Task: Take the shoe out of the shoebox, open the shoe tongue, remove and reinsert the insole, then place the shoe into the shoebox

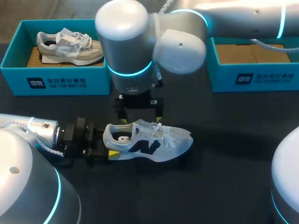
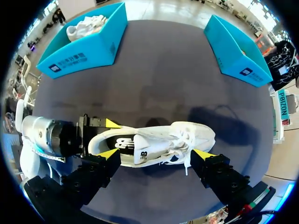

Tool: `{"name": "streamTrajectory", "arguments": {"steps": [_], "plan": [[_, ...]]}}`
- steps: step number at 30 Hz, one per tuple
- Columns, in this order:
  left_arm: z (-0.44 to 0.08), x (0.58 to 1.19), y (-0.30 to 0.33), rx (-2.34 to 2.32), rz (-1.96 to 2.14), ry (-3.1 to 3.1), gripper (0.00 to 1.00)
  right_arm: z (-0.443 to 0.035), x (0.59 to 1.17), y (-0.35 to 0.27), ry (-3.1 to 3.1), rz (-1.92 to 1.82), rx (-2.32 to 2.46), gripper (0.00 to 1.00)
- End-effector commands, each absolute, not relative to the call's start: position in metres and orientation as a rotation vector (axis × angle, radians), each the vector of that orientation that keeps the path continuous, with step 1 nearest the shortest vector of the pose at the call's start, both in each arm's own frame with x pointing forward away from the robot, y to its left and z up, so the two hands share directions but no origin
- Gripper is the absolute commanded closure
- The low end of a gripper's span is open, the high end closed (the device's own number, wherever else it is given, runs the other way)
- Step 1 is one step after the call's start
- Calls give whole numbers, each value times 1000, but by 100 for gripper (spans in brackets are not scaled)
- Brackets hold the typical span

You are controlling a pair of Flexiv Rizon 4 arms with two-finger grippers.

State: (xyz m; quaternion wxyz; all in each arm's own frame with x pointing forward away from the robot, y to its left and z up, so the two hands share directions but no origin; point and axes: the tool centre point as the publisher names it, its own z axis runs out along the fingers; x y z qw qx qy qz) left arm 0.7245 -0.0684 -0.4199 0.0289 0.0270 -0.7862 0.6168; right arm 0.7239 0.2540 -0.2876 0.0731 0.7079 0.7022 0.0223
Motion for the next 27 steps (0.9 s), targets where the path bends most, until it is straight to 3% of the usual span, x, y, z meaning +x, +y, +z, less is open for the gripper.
{"name": "streamTrajectory", "arguments": {"steps": [1,27], "plan": [[-424,727,-69,88,1905,-2429,100,-299,715,265,1945,-84,2112,0],[-424,727,-69,88,1905,-2429,100,-326,711,271,1908,-224,2112,0]]}}
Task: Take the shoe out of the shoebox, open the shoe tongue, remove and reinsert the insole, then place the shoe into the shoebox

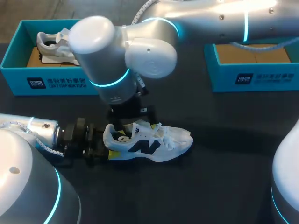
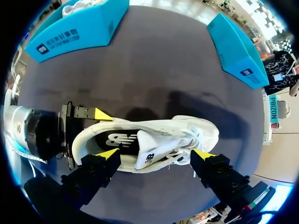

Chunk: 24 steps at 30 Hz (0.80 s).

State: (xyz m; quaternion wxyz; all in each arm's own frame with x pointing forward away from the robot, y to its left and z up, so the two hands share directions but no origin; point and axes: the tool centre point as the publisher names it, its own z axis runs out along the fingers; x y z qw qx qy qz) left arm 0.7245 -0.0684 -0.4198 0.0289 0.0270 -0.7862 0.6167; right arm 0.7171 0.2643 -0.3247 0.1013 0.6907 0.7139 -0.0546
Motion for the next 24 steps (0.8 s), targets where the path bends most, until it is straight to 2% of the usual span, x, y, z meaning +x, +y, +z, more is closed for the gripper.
{"name": "streamTrajectory", "arguments": {"steps": [1,24], "plan": [[-424,727,-69,88,1905,-2429,100,-326,711,271,1908,-224,2112,0],[-424,727,-69,88,1905,-2429,100,-353,712,260,1704,-237,2227,0]]}}
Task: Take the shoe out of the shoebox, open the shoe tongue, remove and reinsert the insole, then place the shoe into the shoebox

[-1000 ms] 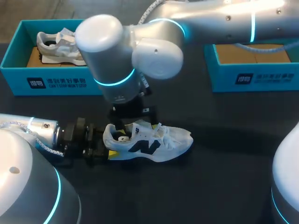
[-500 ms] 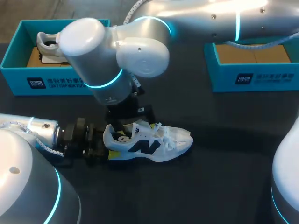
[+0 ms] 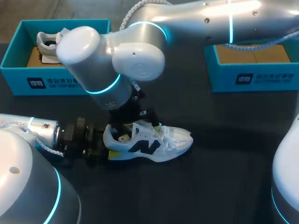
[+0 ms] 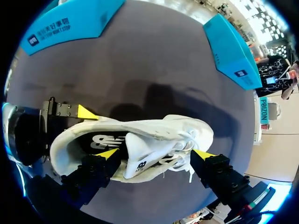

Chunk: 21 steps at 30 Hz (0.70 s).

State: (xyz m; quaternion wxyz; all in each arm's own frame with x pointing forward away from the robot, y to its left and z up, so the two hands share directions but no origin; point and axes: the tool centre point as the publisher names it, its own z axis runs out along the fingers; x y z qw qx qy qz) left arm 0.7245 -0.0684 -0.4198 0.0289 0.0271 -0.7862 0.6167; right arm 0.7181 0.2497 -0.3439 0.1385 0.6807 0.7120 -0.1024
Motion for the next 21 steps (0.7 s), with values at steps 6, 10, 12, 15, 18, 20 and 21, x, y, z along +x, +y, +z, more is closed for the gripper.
{"name": "streamTrajectory", "arguments": {"steps": [6,10,12,15,18,20,21], "plan": [[-424,727,-69,88,1905,-2429,100,-365,715,262,1671,-276,2209,0],[-424,727,-69,88,1905,-2429,100,-365,713,259,1641,-287,2215,0],[-424,727,-69,88,1905,-2429,100,-362,712,255,1615,-297,2211,0],[-424,727,-69,88,1905,-2429,100,-357,711,249,1592,-297,2213,0],[-424,727,-69,88,1905,-2429,100,-351,710,244,1567,-304,2211,0],[-424,727,-69,88,1905,-2429,100,-348,710,241,1556,-303,2212,0],[-424,727,-69,88,1905,-2429,100,-347,711,239,1549,-304,2214,0]]}}
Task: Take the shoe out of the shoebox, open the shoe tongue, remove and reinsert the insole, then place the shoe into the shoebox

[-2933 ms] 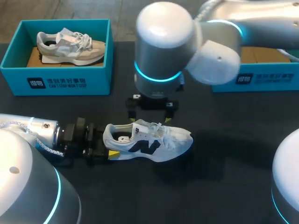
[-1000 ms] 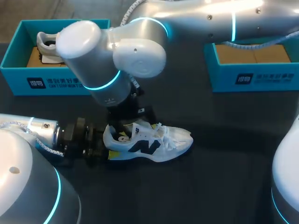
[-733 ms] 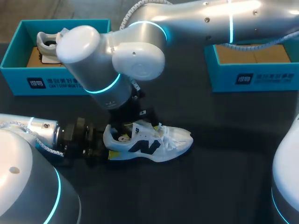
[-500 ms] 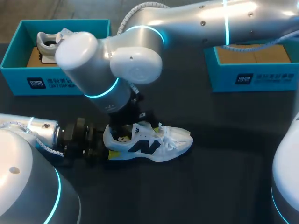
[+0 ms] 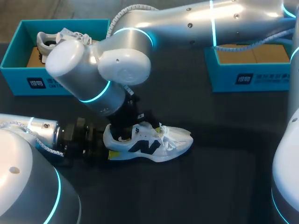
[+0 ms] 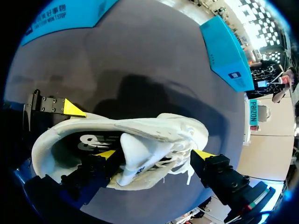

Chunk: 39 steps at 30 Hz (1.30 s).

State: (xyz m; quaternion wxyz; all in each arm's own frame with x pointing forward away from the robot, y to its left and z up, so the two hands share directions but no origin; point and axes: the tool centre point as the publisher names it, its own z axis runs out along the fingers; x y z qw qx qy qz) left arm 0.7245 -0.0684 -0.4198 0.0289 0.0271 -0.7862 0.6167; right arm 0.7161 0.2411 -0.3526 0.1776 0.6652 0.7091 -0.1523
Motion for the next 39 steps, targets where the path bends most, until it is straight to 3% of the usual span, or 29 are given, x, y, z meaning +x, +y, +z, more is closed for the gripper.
{"name": "streamTrajectory", "arguments": {"steps": [1,5,8,11,13,39], "plan": [[-424,727,-69,88,1905,-2429,100,-345,711,238,1544,-303,2214,0],[-424,727,-69,88,1905,-2429,100,-340,711,234,1520,-299,2224,0],[-424,727,-69,88,1905,-2429,100,-338,711,230,1505,-300,2227,51],[-424,727,-69,88,1905,-2429,100,-337,711,226,1493,-302,2232,71],[-424,727,-69,88,1905,-2429,100,-336,711,223,1485,-302,2237,98],[-424,727,-69,88,1905,-2429,100,-328,712,178,1460,-272,2365,100]]}}
